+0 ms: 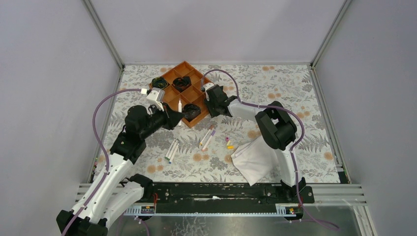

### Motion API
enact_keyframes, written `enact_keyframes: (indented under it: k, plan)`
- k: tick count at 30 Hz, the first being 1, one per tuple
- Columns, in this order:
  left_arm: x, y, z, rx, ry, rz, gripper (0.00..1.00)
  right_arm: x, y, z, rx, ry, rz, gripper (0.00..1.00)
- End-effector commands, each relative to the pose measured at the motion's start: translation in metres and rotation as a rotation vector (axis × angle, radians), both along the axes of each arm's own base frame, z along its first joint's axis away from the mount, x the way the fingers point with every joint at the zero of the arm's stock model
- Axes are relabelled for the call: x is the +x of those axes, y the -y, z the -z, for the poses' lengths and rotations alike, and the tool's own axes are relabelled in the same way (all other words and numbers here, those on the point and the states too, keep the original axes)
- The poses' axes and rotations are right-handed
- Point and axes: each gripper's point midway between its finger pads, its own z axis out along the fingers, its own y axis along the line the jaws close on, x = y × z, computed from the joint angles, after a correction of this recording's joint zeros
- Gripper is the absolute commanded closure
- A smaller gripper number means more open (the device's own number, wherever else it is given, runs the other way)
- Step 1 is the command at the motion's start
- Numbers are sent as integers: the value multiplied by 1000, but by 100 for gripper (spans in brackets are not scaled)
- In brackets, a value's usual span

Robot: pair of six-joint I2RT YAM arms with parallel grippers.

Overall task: Insert the pens into the pen caps
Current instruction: Pick up the pen cap from the center of the board.

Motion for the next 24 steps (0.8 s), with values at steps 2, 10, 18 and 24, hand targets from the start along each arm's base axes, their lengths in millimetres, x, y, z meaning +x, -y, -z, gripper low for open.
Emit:
enact_keyframes:
  k: [2,10,18,24]
  plan:
    - [2,1,-6,-12,36,12,100,-6,2,-25,54,16,-38,74]
    - [2,0,-7,-13,40,8,100,-44,4,-81,166,22,-118,78]
    - [1,0,-6,-15,38,11,100,-126,8,-95,177,-23,-228,78]
    - [2,0,-4,-13,31,12,100,-201,-4,-74,174,-89,-309,77]
